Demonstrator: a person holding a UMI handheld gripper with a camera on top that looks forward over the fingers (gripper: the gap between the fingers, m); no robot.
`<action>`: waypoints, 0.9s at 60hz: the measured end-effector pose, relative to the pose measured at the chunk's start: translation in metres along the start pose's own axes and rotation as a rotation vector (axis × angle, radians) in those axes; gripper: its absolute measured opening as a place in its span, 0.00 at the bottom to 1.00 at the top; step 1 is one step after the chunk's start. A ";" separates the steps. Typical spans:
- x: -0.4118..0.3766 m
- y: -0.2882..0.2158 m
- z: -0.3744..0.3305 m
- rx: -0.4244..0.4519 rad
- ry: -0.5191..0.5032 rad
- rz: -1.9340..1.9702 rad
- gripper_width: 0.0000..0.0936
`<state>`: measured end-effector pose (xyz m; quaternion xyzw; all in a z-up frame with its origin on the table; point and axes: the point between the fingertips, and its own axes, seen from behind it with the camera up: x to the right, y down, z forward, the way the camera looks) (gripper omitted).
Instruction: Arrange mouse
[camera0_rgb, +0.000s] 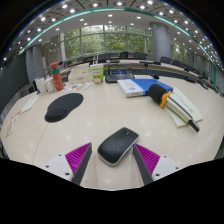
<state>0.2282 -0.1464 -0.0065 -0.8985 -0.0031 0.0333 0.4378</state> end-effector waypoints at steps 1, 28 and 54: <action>0.000 -0.002 0.002 0.001 -0.001 0.000 0.90; 0.011 -0.019 0.029 0.011 0.055 -0.016 0.44; -0.018 -0.110 0.003 0.126 0.101 -0.067 0.34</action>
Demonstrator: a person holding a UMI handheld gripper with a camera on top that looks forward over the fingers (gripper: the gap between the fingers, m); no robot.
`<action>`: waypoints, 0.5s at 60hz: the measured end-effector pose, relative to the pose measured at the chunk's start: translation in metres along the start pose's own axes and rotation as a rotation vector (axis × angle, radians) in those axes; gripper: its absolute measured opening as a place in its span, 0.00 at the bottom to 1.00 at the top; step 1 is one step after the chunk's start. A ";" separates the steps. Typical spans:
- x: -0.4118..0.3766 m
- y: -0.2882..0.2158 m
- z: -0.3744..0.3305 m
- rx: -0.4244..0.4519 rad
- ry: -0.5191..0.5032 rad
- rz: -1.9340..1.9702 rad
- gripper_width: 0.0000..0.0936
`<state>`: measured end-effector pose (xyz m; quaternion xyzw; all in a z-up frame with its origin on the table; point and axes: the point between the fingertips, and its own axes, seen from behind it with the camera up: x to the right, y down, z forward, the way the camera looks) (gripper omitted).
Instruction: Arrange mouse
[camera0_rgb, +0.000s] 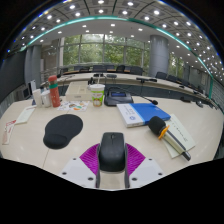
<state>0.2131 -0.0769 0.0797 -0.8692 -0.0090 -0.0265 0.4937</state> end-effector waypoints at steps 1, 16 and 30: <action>-0.004 -0.009 0.000 0.010 0.000 -0.003 0.34; -0.118 -0.112 0.034 0.094 -0.069 -0.022 0.34; -0.223 -0.093 0.124 -0.001 -0.135 -0.034 0.34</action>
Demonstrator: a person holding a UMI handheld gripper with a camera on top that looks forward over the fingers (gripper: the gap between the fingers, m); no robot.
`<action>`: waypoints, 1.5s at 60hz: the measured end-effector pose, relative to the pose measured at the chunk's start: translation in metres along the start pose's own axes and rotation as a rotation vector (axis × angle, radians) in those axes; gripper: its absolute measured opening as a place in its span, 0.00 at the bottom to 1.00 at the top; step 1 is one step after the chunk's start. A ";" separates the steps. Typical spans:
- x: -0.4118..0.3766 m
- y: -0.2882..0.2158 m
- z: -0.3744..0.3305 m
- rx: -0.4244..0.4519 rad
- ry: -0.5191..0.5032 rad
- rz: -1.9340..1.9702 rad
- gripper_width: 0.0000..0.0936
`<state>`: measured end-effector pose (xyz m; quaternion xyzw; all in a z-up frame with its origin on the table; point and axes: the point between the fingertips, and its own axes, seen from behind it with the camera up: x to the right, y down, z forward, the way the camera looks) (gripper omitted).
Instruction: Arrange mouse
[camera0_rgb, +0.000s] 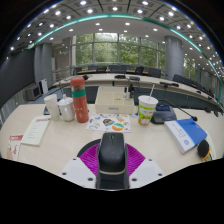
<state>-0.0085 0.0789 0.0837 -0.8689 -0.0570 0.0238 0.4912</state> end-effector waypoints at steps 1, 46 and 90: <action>-0.002 0.004 0.007 -0.010 0.000 0.004 0.34; -0.010 0.027 -0.084 -0.117 0.066 0.025 0.92; -0.049 0.062 -0.398 -0.017 0.019 0.027 0.91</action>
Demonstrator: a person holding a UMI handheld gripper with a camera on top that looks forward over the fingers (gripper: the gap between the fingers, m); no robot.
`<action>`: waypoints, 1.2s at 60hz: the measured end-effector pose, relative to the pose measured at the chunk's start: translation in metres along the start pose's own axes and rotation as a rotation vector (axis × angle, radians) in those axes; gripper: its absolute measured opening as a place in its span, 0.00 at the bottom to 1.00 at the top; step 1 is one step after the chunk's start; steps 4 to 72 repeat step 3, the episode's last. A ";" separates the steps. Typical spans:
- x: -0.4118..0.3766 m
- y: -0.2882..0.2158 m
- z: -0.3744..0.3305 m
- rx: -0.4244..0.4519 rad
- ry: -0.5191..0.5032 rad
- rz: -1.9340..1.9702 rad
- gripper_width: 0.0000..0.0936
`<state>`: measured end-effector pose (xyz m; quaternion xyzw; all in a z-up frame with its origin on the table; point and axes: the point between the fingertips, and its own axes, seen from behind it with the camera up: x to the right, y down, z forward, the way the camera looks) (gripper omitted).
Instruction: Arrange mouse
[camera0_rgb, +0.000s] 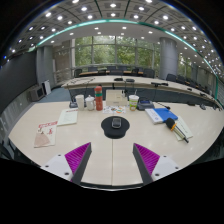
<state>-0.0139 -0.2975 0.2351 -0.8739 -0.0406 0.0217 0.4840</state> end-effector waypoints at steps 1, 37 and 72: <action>-0.001 0.001 -0.002 0.002 -0.003 0.001 0.91; -0.001 0.001 -0.005 0.005 -0.005 -0.001 0.91; -0.001 0.001 -0.005 0.005 -0.005 -0.001 0.91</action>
